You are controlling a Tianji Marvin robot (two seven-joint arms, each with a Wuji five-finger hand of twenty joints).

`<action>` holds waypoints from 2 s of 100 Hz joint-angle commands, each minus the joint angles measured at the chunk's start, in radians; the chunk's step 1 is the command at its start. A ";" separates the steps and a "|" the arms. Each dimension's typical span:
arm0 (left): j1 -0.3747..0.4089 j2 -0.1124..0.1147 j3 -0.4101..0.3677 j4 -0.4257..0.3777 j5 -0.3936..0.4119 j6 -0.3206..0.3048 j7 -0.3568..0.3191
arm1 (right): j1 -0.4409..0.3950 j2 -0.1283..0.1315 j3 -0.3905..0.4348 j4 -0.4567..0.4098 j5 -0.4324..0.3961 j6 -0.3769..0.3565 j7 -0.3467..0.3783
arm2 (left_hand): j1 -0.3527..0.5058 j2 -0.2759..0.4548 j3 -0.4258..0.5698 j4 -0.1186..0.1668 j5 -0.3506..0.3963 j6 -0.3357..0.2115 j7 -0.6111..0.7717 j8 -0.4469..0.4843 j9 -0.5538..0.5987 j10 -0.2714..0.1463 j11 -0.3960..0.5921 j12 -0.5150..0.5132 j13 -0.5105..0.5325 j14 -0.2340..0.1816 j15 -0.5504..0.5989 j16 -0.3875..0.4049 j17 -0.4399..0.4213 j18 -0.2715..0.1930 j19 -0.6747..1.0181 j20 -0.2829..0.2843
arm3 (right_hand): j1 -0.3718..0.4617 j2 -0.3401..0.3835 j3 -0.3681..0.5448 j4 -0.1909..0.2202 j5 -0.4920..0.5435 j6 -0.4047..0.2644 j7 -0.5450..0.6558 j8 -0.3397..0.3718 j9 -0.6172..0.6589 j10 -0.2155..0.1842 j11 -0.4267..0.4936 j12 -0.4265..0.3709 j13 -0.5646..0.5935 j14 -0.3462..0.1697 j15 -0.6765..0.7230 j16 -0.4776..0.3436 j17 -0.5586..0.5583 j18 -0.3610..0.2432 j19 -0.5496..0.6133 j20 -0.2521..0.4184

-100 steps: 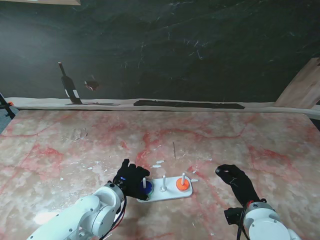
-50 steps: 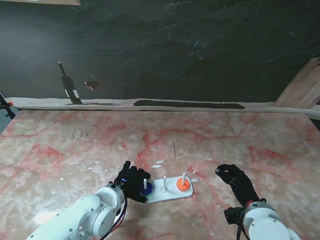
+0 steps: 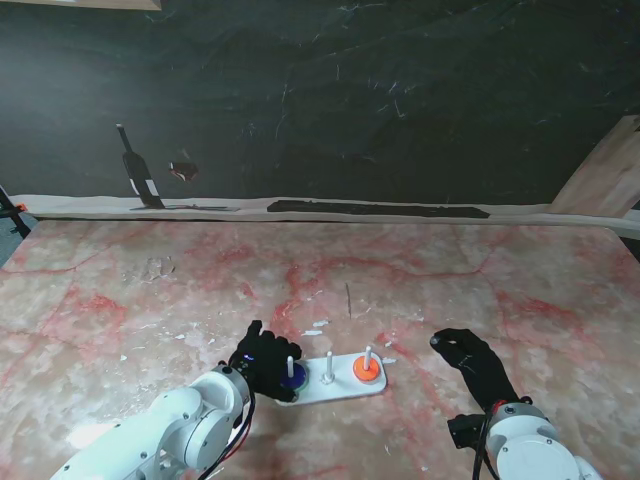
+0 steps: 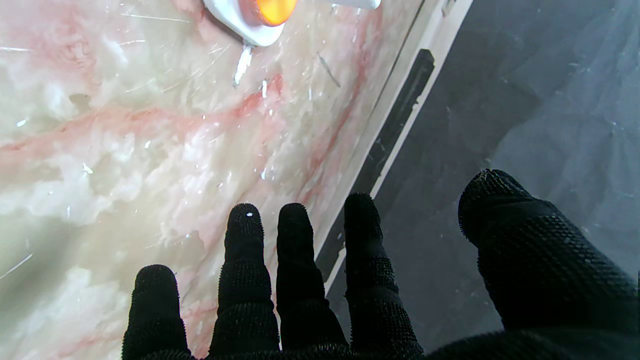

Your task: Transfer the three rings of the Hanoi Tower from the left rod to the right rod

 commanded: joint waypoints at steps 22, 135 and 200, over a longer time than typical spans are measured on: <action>-0.019 0.000 -0.006 0.008 0.003 -0.020 -0.009 | -0.003 -0.001 -0.005 -0.003 0.002 0.004 0.004 | 0.013 0.024 0.049 0.025 0.049 -0.041 0.036 0.036 0.045 -0.013 0.010 0.026 0.012 0.002 0.009 0.009 -0.002 0.010 0.014 -0.011 | -0.007 0.010 -0.023 0.027 -0.023 -0.003 0.006 0.000 -0.021 -0.009 0.010 0.005 -0.017 -0.006 0.005 0.007 -0.013 0.000 -0.007 0.023; -0.056 0.002 0.015 0.050 -0.023 -0.083 -0.015 | 0.001 0.000 -0.007 0.000 0.003 0.003 0.007 | 0.039 0.034 0.106 0.008 0.157 -0.153 0.082 0.097 0.109 -0.083 0.069 0.108 0.021 -0.028 0.034 0.025 -0.008 -0.009 -0.019 -0.016 | -0.005 0.010 -0.025 0.027 -0.024 -0.002 0.007 0.000 -0.021 -0.007 0.011 0.005 -0.013 -0.004 0.008 0.009 -0.011 0.004 0.012 0.034; -0.043 0.001 -0.014 0.019 -0.006 -0.095 -0.011 | 0.004 0.002 -0.007 0.003 0.004 0.001 0.015 | 0.054 0.049 0.088 0.010 0.201 -0.179 0.134 0.145 0.160 -0.086 0.086 0.135 0.033 -0.031 0.038 0.028 -0.007 -0.007 -0.017 -0.019 | -0.006 0.008 -0.024 0.027 -0.026 -0.003 0.007 -0.001 -0.022 -0.009 0.011 0.005 -0.012 -0.006 0.011 0.010 -0.011 0.005 0.014 0.032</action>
